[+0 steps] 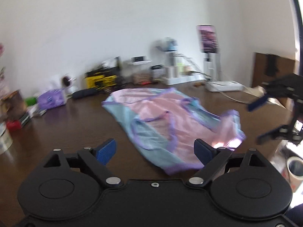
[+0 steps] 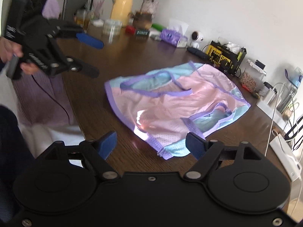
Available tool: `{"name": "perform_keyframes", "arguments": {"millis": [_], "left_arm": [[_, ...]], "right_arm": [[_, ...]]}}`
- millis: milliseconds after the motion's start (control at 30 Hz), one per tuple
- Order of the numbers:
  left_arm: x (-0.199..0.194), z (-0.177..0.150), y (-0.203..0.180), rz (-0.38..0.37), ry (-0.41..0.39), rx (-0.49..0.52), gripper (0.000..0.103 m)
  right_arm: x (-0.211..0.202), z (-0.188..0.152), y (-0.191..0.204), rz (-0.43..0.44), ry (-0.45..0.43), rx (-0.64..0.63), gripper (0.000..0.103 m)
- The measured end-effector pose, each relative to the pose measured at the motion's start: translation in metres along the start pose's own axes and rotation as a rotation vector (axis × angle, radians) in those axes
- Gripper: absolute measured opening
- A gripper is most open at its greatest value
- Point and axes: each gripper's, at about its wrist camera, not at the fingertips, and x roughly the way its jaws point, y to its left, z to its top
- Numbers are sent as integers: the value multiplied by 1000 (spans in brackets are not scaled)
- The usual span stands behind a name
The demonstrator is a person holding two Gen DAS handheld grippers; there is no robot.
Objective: Fold clothes
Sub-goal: 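Lower the garment onto the table and open both grippers, then move the left gripper to the purple-trimmed opening of the garment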
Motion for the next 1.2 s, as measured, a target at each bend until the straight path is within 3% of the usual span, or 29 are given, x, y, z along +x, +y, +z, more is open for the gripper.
{"name": "perform_keyframes", "arguments": {"millis": [167, 300, 400, 600, 700, 967, 1100, 1200], "left_arm": [[54, 18, 8, 61, 87, -140, 67], [94, 20, -3, 66, 142, -125, 66], [111, 19, -3, 76, 167, -119, 66], [124, 17, 6, 92, 188, -144, 66], [127, 16, 10, 95, 144, -153, 66], [128, 12, 29, -36, 133, -369, 68], [123, 7, 39, -132, 88, -450, 85], [121, 1, 45, -210, 27, -537, 88]], "right_arm": [[10, 10, -33, -78, -85, 219, 84], [35, 9, -38, -142, -86, 284, 84], [51, 3, -44, -137, -77, 335, 84], [65, -4, -60, -173, -65, 387, 84], [68, -12, -70, -183, -76, 420, 84], [73, -19, -96, -142, -140, 557, 85], [77, -17, -99, -113, -160, 602, 87], [79, -24, -105, -56, -162, 664, 89]]}}
